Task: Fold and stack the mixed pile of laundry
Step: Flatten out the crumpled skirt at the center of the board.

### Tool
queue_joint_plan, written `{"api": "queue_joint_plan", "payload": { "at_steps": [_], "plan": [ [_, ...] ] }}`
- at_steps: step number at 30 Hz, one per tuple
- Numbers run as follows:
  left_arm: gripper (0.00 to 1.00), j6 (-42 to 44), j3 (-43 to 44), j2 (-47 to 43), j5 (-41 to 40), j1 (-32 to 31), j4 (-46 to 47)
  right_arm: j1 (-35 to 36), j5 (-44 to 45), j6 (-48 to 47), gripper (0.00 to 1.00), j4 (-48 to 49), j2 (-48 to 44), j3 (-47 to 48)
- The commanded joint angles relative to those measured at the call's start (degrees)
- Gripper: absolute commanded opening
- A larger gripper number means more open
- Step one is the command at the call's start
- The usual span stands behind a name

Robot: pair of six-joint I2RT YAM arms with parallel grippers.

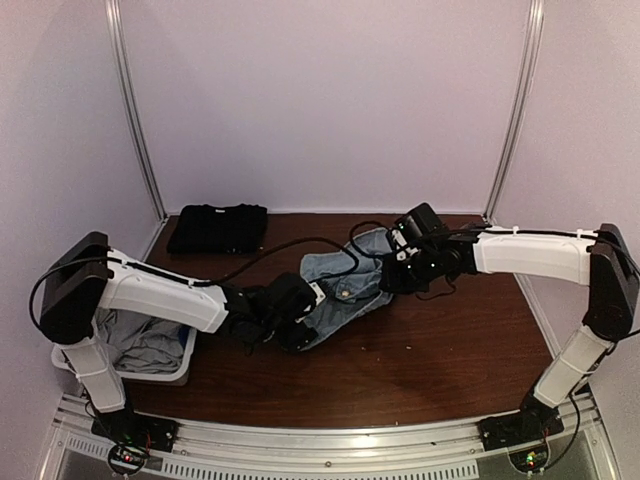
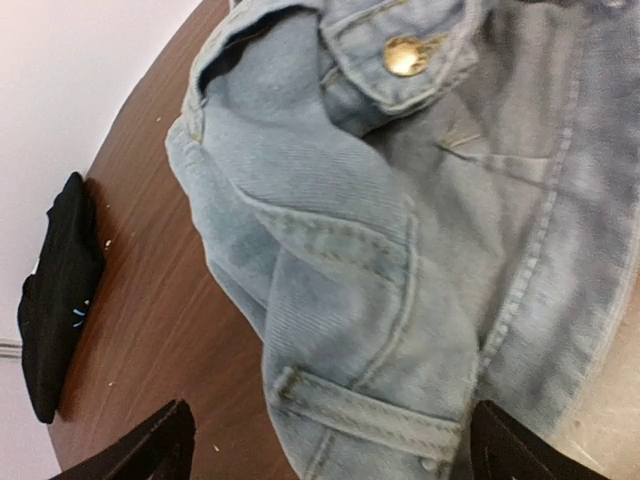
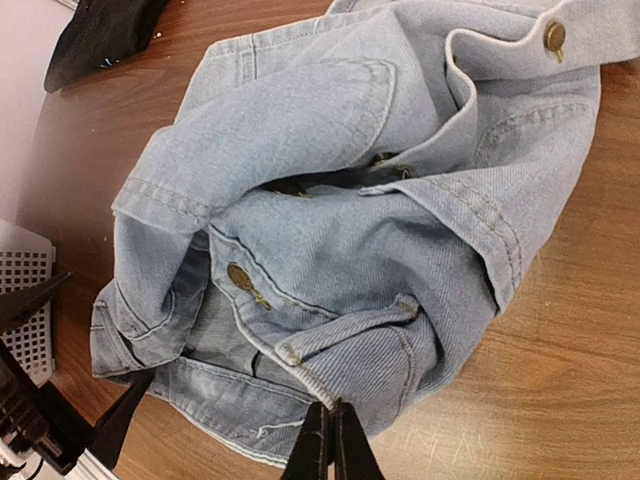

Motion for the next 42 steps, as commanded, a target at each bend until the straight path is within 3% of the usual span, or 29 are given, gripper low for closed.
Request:
{"api": "queue_joint_plan", "payload": {
  "at_steps": [1,4,8,12,14,19,22,24,29,35,42],
  "plan": [
    [0.98,-2.87,4.81,3.29,-12.28,0.48,-3.52,-1.93,-1.13,2.48,0.00,1.47,-3.61,-3.48],
    [0.96,-7.19,2.05,-0.94,-10.29,1.53,-1.61,-3.58,0.17,3.36,0.00,-1.70,-4.97,-6.37],
    [0.89,-14.07,-7.89,-10.98,-4.64,4.21,2.96,-6.09,0.58,4.16,0.00,-2.82,-8.91,-13.47],
    [0.78,-24.81,-13.43,-15.29,0.97,10.52,-0.52,-7.56,-0.49,2.78,0.00,-3.84,-10.38,-17.87],
    [0.77,-25.11,-13.85,-15.25,1.83,11.22,-2.19,-7.64,-1.30,1.29,0.01,-4.04,-10.45,-19.05],
    [0.78,-18.36,-14.35,-18.81,11.64,11.09,1.31,-7.33,-5.85,-3.50,0.29,-5.12,-10.91,-18.31],
    [0.80,-13.05,-13.69,-21.07,17.92,9.64,2.74,-7.10,-4.40,-6.00,0.56,-7.27,-13.69,-16.47],
    [0.84,-10.85,-13.16,-21.55,21.58,8.60,2.19,-7.07,-4.83,-7.58,0.65,-6.74,-16.04,-16.09],
    [0.90,-10.82,-12.71,-18.87,27.48,6.41,1.85,-7.10,-5.90,-13.51,0.66,-8.52,-12.88,-12.51],
    [0.92,-16.27,-8.96,-12.12,27.70,4.79,2.75,-6.59,-5.06,-17.34,0.66,-11.56,-4.43,-6.53],
    [0.97,-15.51,-5.66,-8.50,28.62,3.06,2.79,-5.68,-3.13,-22.39,0.69,-13.21,1.39,-3.95]
  ]
}}
